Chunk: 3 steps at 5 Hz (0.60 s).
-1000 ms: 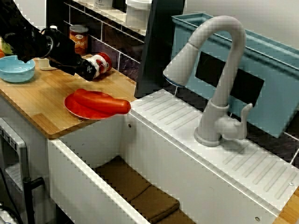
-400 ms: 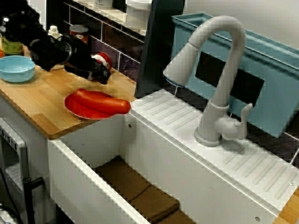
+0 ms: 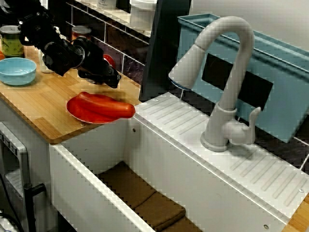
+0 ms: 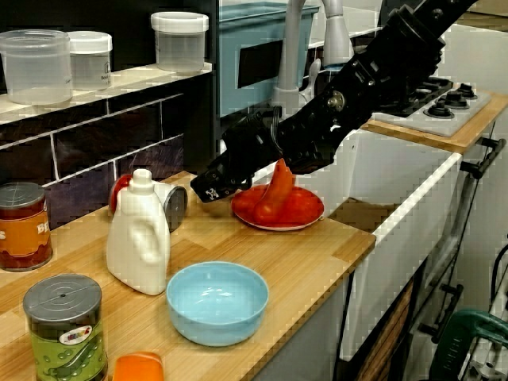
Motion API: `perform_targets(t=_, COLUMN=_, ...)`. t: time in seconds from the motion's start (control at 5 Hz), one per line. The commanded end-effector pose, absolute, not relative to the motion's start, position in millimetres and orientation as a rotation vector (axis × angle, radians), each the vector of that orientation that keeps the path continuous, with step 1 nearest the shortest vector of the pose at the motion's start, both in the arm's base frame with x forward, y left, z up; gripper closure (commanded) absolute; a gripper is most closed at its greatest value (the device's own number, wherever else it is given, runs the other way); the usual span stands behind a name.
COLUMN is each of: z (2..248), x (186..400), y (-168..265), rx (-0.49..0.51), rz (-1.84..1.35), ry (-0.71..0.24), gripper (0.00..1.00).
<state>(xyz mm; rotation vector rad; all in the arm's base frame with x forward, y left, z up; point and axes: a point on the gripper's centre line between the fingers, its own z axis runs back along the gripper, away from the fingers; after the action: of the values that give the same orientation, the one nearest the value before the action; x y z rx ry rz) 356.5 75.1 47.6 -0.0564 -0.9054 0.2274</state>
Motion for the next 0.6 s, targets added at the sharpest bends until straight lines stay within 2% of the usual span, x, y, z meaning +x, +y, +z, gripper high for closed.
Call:
perform_targets(t=0.0, z=59.7, x=363.6, y=77.4, rx=-0.057, rz=0.216, ry=-0.944, gripper=1.0)
perform_targets(t=0.4, z=60.3, x=382.8, y=81.2, rx=-0.079, rz=0.289, ry=-0.938, gripper=1.0)
